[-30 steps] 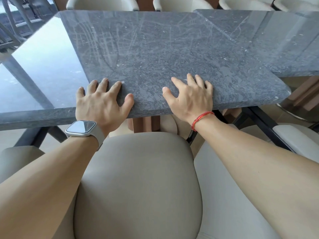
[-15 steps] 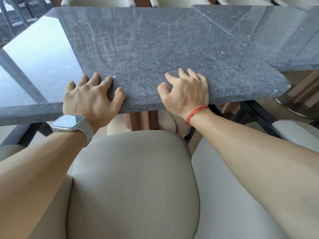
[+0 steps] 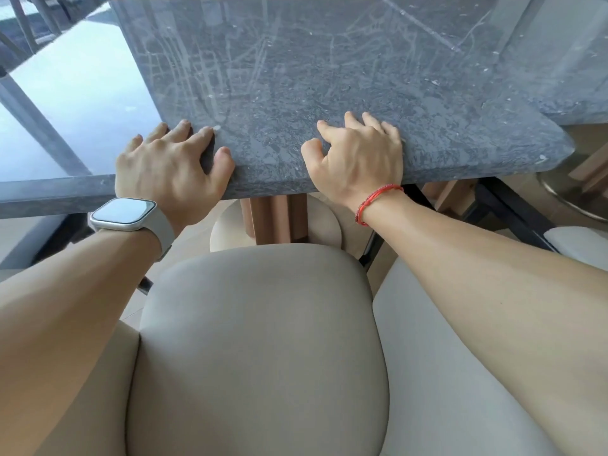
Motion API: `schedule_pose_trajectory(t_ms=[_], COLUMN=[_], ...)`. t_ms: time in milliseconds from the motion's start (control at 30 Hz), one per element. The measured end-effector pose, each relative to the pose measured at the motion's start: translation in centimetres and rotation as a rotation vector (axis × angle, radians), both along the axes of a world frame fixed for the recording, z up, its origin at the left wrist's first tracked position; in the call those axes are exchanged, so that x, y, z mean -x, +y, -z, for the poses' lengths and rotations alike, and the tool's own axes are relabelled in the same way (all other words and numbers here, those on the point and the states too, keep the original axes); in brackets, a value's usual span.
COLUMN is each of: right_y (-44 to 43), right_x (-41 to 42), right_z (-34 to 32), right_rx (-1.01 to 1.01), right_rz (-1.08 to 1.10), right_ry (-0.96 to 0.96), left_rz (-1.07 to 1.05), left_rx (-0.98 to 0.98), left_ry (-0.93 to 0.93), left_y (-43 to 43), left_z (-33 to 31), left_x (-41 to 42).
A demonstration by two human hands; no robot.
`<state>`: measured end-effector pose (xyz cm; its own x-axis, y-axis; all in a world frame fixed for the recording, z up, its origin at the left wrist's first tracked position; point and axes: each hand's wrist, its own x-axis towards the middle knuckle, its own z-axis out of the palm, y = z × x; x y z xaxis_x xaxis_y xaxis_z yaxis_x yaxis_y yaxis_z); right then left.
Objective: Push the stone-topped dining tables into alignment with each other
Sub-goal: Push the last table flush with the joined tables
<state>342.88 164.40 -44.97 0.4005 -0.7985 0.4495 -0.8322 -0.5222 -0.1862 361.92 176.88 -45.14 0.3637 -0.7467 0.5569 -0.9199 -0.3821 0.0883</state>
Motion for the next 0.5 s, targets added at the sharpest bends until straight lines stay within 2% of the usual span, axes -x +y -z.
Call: schedule_pose_trajectory(t_ms=[500], right_y=[-1.9], right_x=[-1.2], right_z=[0.5], right_rx=[-0.030], right_rz=[0.002], right_ry=[-0.047], left_rz=[-0.018], left_rx=[-0.031], left_ry=[0.006], left_y=[-2.0], left_z=[0.5], left_x=[-1.3])
